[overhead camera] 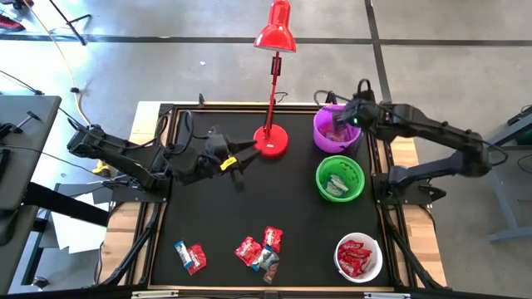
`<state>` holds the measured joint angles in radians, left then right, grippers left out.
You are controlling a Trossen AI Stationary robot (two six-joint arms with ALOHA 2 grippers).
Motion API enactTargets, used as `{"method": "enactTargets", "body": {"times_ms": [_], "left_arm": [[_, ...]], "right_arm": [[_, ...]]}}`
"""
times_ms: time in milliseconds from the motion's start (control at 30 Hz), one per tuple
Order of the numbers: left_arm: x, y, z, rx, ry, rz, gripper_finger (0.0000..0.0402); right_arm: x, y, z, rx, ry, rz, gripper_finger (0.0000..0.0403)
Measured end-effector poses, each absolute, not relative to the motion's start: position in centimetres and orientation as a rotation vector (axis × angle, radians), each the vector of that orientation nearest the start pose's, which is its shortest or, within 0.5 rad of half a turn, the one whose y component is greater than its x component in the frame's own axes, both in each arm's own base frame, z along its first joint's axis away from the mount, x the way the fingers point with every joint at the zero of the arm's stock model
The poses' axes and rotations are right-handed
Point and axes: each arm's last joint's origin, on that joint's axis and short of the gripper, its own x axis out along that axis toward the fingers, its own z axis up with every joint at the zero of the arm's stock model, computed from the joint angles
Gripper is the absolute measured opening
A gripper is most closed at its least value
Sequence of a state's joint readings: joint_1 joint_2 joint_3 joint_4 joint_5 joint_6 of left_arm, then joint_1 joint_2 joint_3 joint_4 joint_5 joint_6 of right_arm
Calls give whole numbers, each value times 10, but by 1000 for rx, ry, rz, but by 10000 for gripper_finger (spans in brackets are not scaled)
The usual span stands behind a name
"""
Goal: Organize candy in baskets
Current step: Put the blue gummy into the violet bucket, then put the white chocolate bar into the green bucket
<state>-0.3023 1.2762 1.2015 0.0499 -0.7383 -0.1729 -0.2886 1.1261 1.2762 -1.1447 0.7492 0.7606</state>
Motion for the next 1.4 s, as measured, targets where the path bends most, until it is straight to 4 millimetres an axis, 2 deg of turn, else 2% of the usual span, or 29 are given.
{"method": "enactTargets", "body": {"times_ms": [167, 333, 500, 600, 733, 867, 1067, 1233, 1400], "left_arm": [[274, -64, 396, -167, -24, 471, 131], [274, -64, 396, -198, -30, 471, 131], [274, -65, 395, -217, -33, 467, 131], [273, -69, 394, -223, -22, 447, 131], [267, -75, 384, -241, 100, 369, 131], [259, -78, 364, -392, 321, 270, 131], [251, -84, 335, -538, 676, 170, 131], [247, -108, 310, -596, 1001, 7, 131], [236, -149, 290, -676, 1271, -119, 131]], "right_arm": [[177, -103, 360, 374, 671, -1246, 17], [184, -126, 352, 381, 755, -1112, 63], [189, -137, 343, 402, 824, -1083, 103], [189, -135, 337, 456, 889, -1023, 112], [190, -126, 332, 602, 966, -798, 114], [197, -110, 332, 717, 995, -575, 114], [218, -78, 335, 711, 969, -401, 114], [232, -46, 337, 692, 954, -294, 114], [239, -12, 338, 699, 957, -252, 114]]}}
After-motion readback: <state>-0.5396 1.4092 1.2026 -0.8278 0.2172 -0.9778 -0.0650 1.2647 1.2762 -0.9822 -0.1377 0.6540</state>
